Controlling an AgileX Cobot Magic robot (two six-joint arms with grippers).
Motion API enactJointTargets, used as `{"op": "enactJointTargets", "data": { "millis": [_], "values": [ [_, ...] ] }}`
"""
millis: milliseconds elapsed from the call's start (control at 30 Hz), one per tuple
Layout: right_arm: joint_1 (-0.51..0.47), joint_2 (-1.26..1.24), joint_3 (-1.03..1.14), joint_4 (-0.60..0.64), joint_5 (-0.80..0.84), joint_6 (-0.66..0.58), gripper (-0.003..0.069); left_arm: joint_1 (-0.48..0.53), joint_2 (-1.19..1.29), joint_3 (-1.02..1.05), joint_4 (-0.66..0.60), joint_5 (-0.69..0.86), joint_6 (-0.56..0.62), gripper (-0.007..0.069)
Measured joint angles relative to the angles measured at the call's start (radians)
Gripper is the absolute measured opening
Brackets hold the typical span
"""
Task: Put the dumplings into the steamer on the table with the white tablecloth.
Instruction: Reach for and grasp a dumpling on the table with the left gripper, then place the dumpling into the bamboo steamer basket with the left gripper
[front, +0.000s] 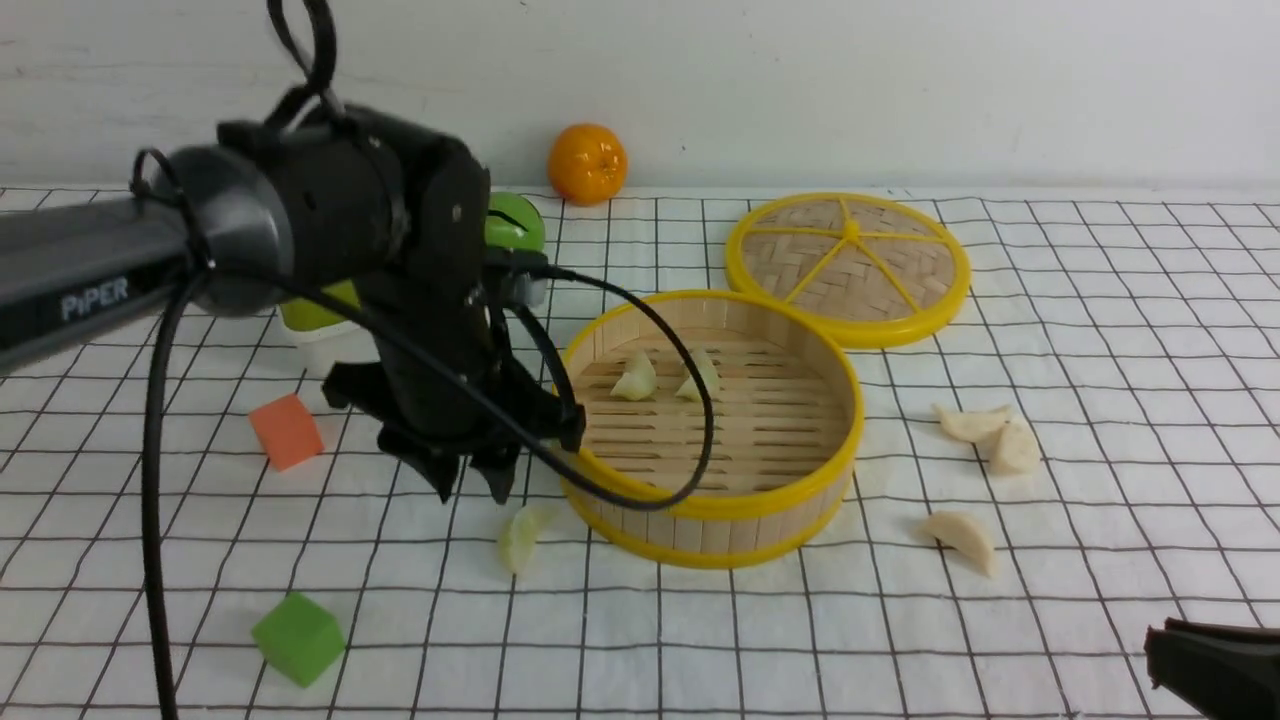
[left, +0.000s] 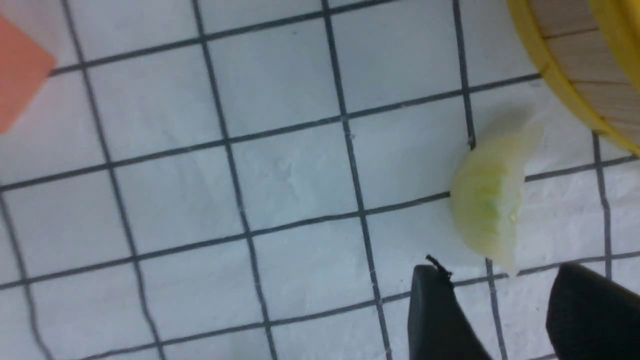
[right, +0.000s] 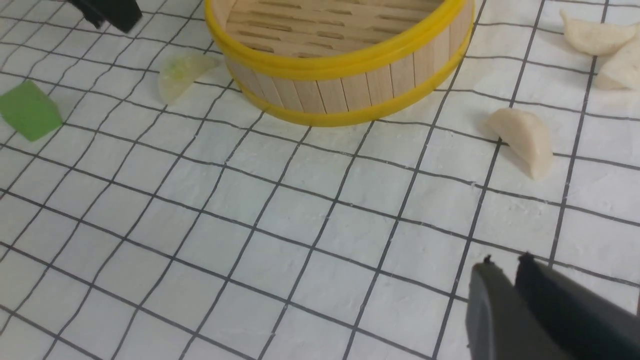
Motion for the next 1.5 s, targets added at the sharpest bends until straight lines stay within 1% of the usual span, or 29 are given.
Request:
{"op": "enactJointTargets", "data": {
  "millis": [133, 267, 333, 367, 433, 500, 567, 667, 700, 733, 767, 833, 867, 967, 1033, 1100, 1133, 1200, 1300, 1333, 1433, 1500],
  "values": [
    [0.0, 0.0, 0.0, 0.001, 0.0, 0.0, 0.0071, 0.0, 0.047, 0.013, -0.047, -0.07, 0.027, 0.0352],
    [0.0, 0.0, 0.0, 0.002, 0.0, 0.0, 0.0072, 0.0, 0.092, 0.014, -0.058, -0.09, 0.03, 0.0353],
    [0.0, 0.0, 0.0, 0.003, 0.0, 0.0, 0.0074, 0.001, 0.119, 0.015, -0.058, -0.09, 0.03, 0.031],
    [0.0, 0.0, 0.0, 0.003, 0.0, 0.0, 0.0074, 0.001, 0.123, 0.016, -0.058, -0.091, 0.03, 0.0304],
    [0.0, 0.0, 0.0, 0.003, 0.0, 0.0, 0.0076, 0.002, 0.129, 0.016, -0.055, -0.086, 0.03, 0.0206],
    [0.0, 0.0, 0.0, 0.003, 0.0, 0.0, 0.0076, 0.002, 0.125, 0.016, -0.055, -0.079, 0.03, 0.0192],
    [0.0, 0.0, 0.0, 0.003, 0.0, 0.0, 0.0076, 0.002, 0.121, 0.016, -0.057, -0.066, 0.03, 0.0194],
    [0.0, 0.0, 0.0, 0.003, 0.0, 0.0, 0.0076, 0.002, 0.074, 0.009, -0.049, 0.004, 0.046, 0.0195],
    [0.0, 0.0, 0.0, 0.003, 0.0, 0.0, 0.0076, 0.002, 0.039, -0.019, -0.042, 0.052, 0.065, 0.0195],
    [0.0, 0.0, 0.0, 0.003, 0.0, 0.0, 0.0076, 0.002, 0.034, -0.019, -0.042, 0.059, 0.067, 0.0195],
    [0.0, 0.0, 0.0, 0.003, -0.001, 0.0, 0.0076, 0.002, -0.009, -0.077, -0.041, 0.102, 0.08, 0.0195],
    [0.0, 0.0, 0.0, 0.003, -0.003, 0.0, 0.0076, 0.002, -0.039, -0.126, -0.055, 0.106, 0.082, 0.0195],
    [0.0, 0.0, 0.0, 0.003, -0.008, 0.0, 0.0076, 0.002, -0.071, -0.194, -0.1, 0.085, 0.08, 0.0195],
    [0.0, 0.0, 0.0, 0.003, -0.016, 0.0, 0.0078, -0.013, -0.068, -0.297, -0.222, -0.018, 0.072, 0.0195],
    [0.0, 0.0, 0.0, 0.004, -0.024, 0.0, 0.0079, -0.037, -0.03, -0.362, -0.273, -0.073, 0.067, 0.0195],
    [0.0, 0.0, 0.0, 0.004, -0.026, 0.0, 0.008, -0.057, 0.011, -0.397, -0.29, -0.084, 0.063, 0.0195],
    [0.0, 0.0, 0.0, 0.004, -0.027, 0.0, 0.0081, -0.081, 0.073, -0.456, -0.297, -0.088, 0.056, 0.0195],
    [0.0, 0.0, 0.0, 0.004, -0.027, 0.0, 0.0083, -0.112, 0.175, -0.535, -0.28, -0.086, 0.032, 0.0195],
    [0.0, 0.0, 0.0, 0.007, -0.027, 0.0, 0.0083, -0.144, 0.326, -0.658, -0.2, -0.059, -0.032, 0.0195],
    [0.0, 0.0, 0.0, 0.007, -0.027, 0.0, 0.0083, -0.146, 0.344, -0.666, -0.193, -0.057, -0.036, 0.0195],
    [0.0, 0.0, 0.0, 0.007, -0.027, 0.0, 0.0083, -0.154, 0.459, -0.786, -0.092, -0.02, -0.097, 0.0195],
    [0.0, 0.0, 0.0, 0.007, -0.027, 0.0, 0.0083, -0.154, 0.512, -0.837, -0.06, -0.009, -0.115, 0.0195]
  ]
}}
